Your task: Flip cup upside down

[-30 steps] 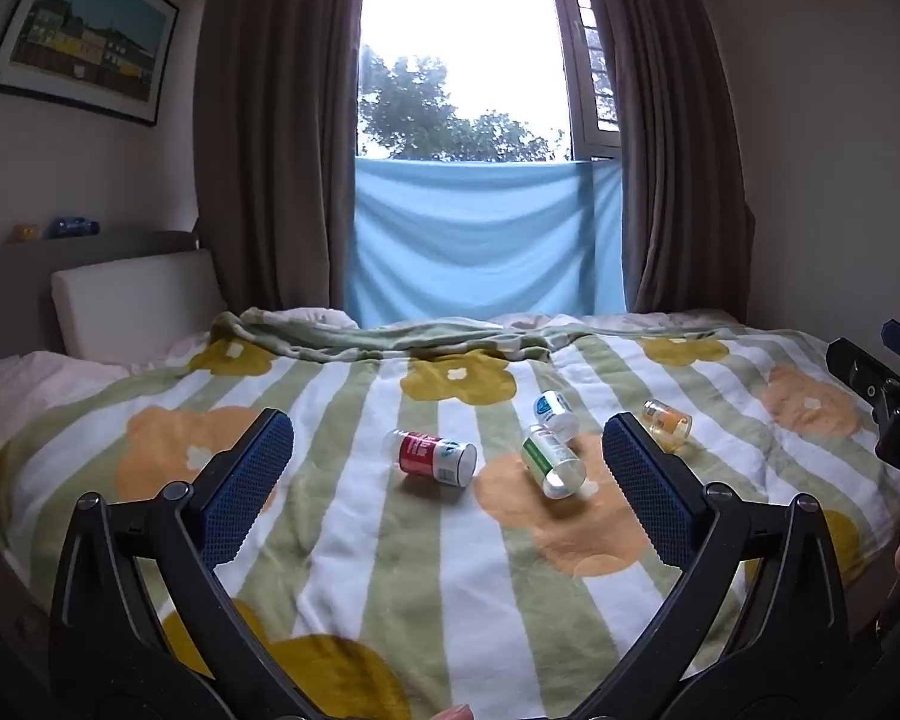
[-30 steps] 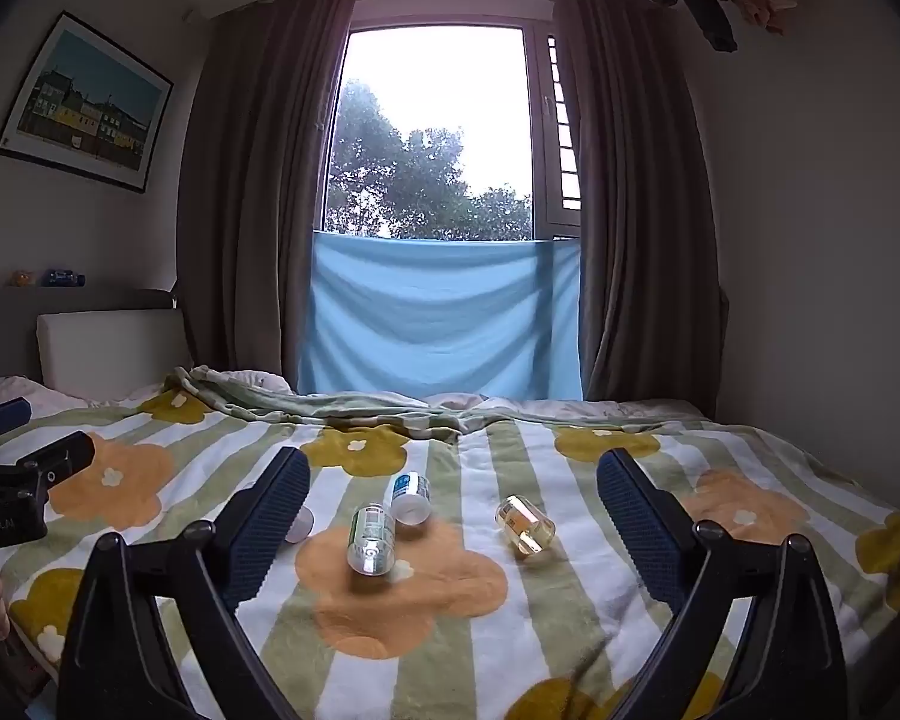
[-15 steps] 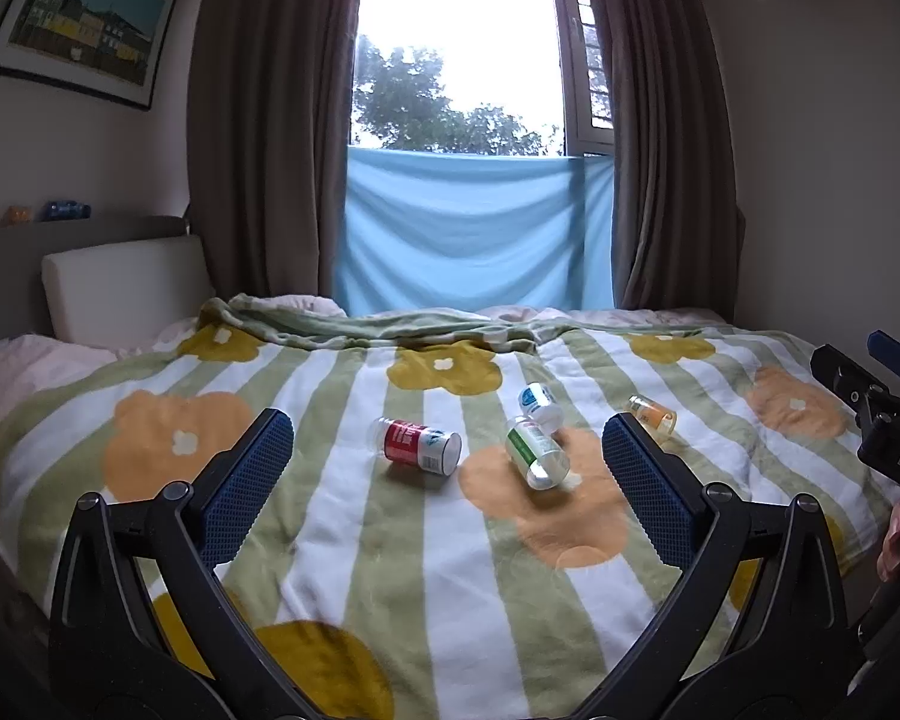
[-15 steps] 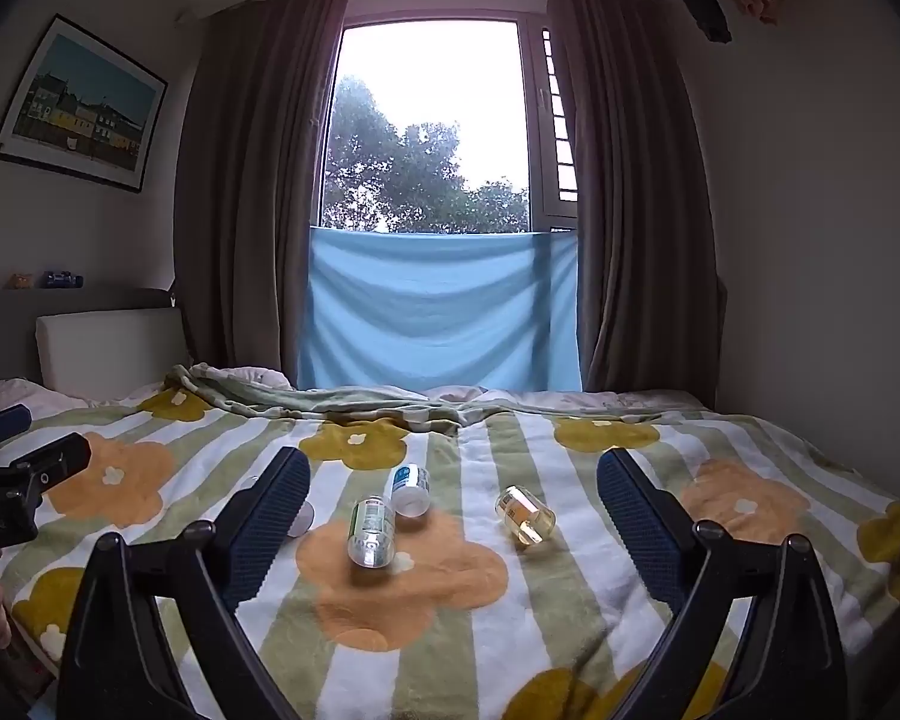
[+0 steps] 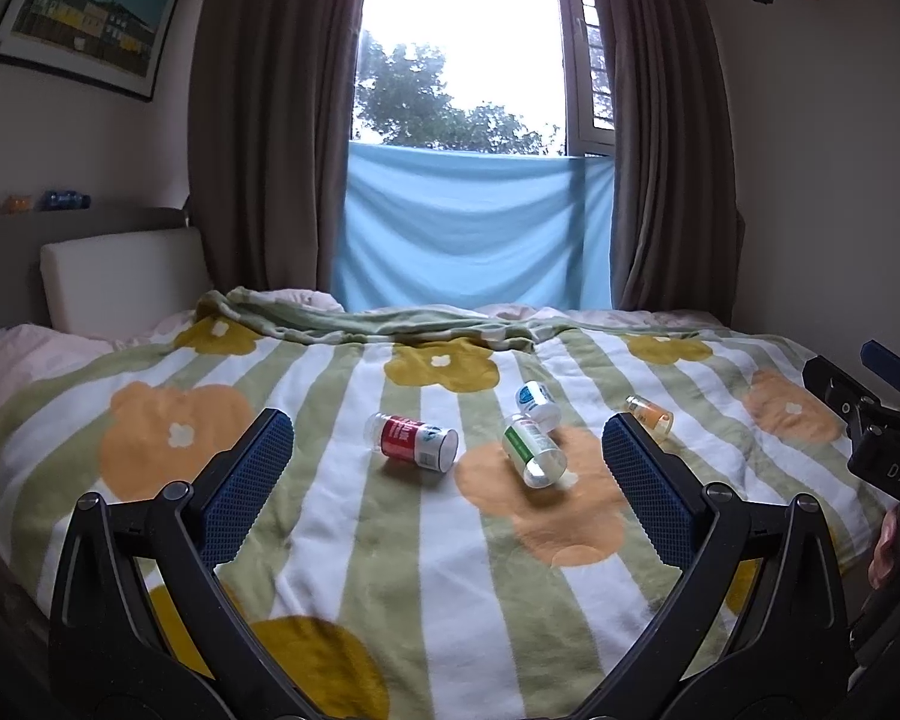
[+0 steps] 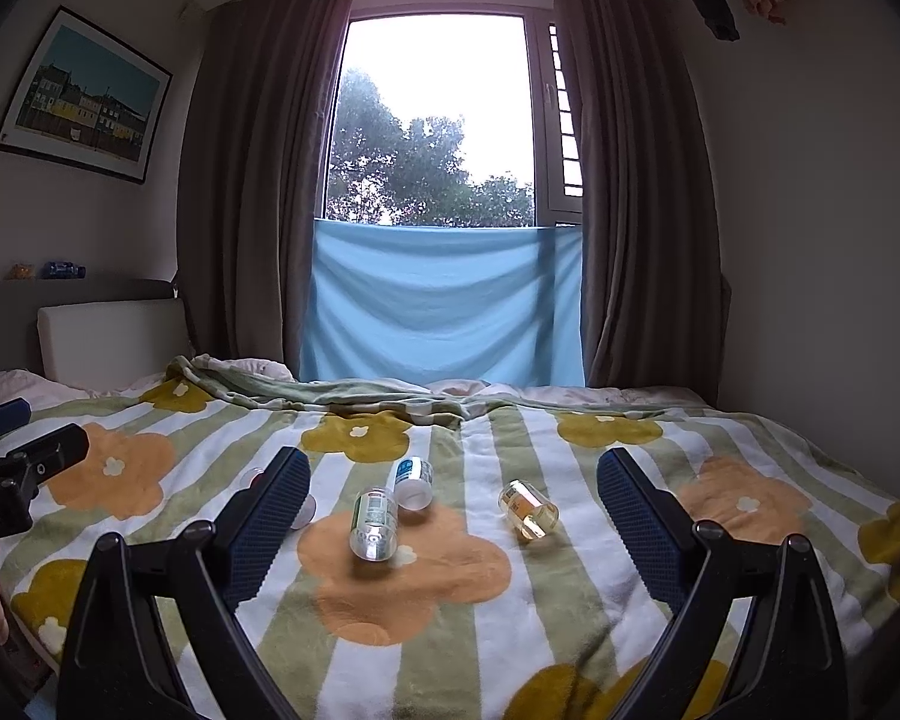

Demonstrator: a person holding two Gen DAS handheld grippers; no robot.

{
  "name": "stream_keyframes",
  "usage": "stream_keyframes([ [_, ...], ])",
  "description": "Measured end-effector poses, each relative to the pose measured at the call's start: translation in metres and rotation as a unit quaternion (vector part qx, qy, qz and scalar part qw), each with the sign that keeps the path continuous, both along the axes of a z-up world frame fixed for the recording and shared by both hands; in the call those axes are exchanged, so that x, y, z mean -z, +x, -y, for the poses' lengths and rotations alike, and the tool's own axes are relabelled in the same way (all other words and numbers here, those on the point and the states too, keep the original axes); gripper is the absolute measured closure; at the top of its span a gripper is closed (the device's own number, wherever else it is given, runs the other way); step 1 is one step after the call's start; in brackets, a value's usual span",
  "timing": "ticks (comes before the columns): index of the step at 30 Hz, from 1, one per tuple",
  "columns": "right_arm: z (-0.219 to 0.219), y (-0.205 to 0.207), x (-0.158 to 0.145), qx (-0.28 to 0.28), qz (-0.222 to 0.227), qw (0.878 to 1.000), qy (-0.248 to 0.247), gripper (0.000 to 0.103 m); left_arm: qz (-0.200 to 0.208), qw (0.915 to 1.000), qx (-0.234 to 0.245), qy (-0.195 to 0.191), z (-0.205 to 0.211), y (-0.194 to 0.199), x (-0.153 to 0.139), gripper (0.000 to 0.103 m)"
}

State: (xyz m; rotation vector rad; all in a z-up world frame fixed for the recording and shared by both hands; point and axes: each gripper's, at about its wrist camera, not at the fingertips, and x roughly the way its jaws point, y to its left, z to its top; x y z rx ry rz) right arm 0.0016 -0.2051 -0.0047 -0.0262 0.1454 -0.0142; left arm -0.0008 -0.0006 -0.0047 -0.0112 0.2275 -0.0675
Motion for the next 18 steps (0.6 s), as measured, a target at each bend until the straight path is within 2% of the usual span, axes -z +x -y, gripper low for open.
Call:
stream_keyframes([
  [13,-0.0026,0.0021,0.0017,-0.001,-0.004,1.000,0.000,0.007,-0.008,0.9999,0.005,-0.007,-0.0023,0.0022,0.0002,0.000],
  [18,-0.0027,0.0022,0.0021,-0.001,-0.003,1.000,0.001,0.007,0.000,1.0000,-0.001,0.010,0.0023,-0.0001,-0.0010,0.000],
])
